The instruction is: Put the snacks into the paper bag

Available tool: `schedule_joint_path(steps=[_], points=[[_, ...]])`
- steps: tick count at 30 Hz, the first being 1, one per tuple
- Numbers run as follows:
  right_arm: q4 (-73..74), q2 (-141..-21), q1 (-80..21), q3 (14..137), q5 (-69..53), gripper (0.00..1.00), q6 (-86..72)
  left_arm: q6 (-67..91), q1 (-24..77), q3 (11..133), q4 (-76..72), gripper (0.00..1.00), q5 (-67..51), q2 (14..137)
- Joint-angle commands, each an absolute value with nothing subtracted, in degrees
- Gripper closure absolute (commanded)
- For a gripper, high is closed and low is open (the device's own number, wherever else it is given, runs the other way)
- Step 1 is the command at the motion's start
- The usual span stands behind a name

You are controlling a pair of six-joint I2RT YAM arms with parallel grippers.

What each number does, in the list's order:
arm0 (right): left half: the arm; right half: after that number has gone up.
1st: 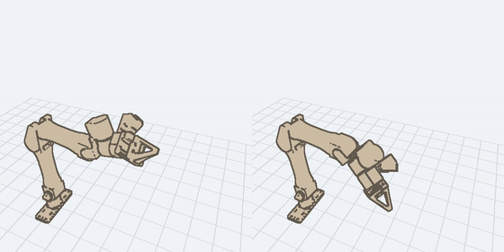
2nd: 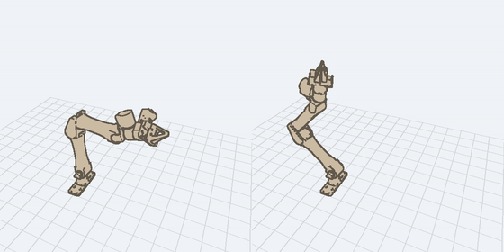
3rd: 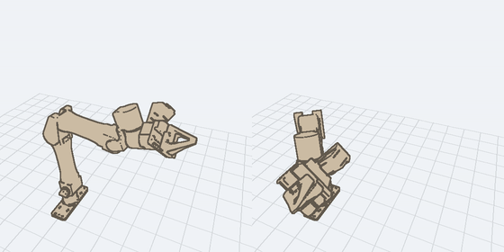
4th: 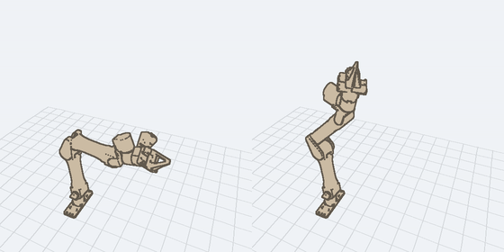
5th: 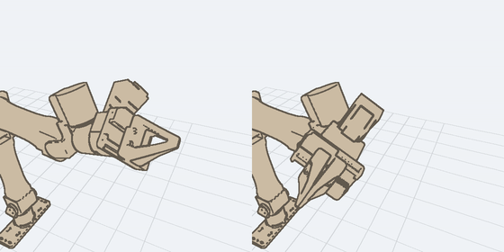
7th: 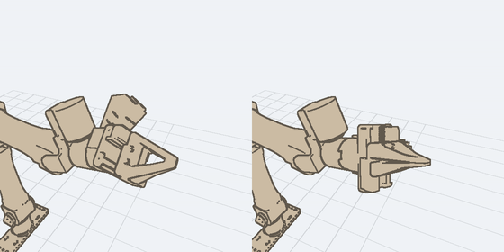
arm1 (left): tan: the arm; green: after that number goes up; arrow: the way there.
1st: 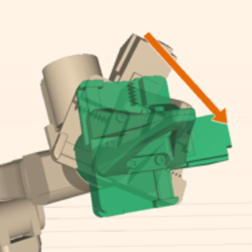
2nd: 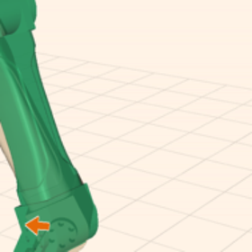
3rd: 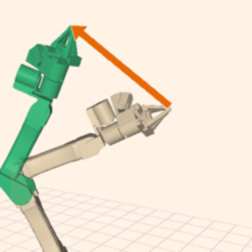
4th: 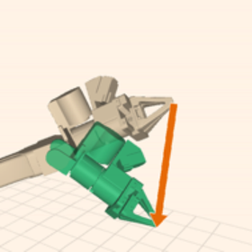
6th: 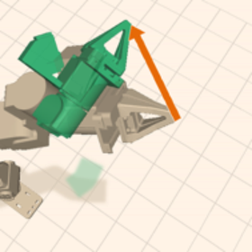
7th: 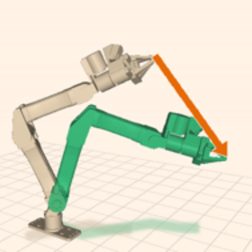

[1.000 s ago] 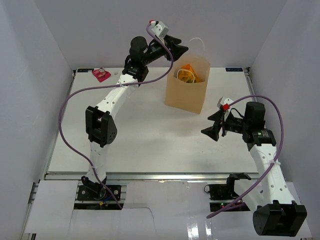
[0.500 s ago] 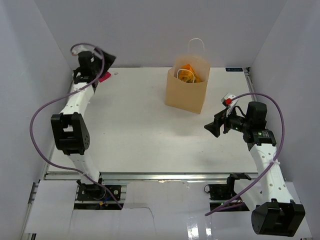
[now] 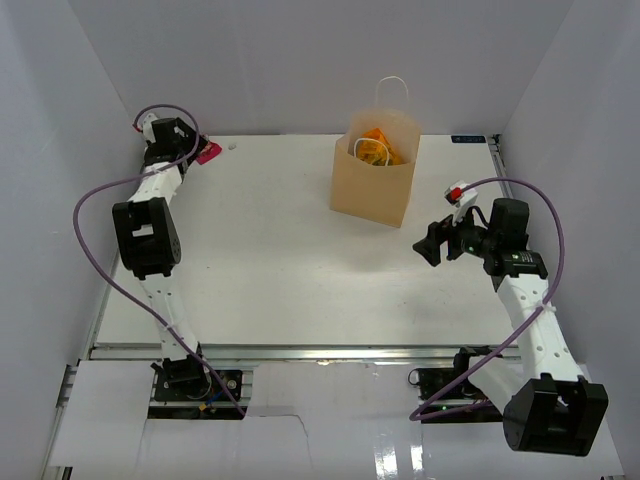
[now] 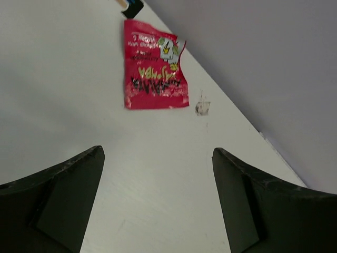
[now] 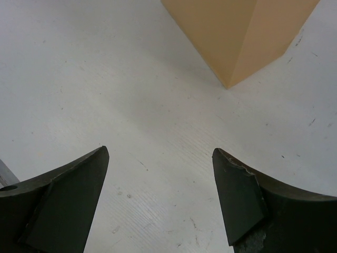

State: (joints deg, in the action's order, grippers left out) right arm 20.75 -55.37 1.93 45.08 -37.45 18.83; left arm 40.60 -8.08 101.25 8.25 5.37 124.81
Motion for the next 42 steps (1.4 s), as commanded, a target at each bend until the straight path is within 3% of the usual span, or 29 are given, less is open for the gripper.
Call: schedule_joint_path(steps=[1, 6, 15, 24, 28, 34, 42], points=[[18.2, -56.5, 2.5, 44.5, -37.0, 0.15, 18.5, 27.3, -8.0, 106.9, 2.8, 0.07, 6.9, 129.2], [18.4, -59.5, 2.6, 45.7, -37.4, 0.15, 18.9, 18.3, -7.7, 111.5, -5.7, 0.06, 5.8, 136.6], [18.5, -63.1, 3.2, 46.9, -38.7, 0.15, 18.7, 14.7, -7.7, 131.5, -9.0, 0.05, 6.0, 152.6], [19.4, -64.2, 4.1, 46.3, -40.9, 0.16, 17.3, 11.3, -7.6, 137.7, -12.5, 0.08, 7.0, 160.3], [19.3, -65.0, 4.4, 46.7, -41.2, 0.16, 17.0, 9.2, -7.0, 136.5, -9.7, 0.20, 7.5, 160.6], [19.3, -65.0, 4.7, 47.3, -41.2, 0.16, 17.0, 3.6, -5.5, 132.6, -6.7, 0.29, 6.8, 159.5], [19.3, -63.4, 5.3, 47.2, -41.3, 0.17, 17.0, 1.9, -4.2, 124.7, -4.9, 0.56, 3.5, 153.5]])
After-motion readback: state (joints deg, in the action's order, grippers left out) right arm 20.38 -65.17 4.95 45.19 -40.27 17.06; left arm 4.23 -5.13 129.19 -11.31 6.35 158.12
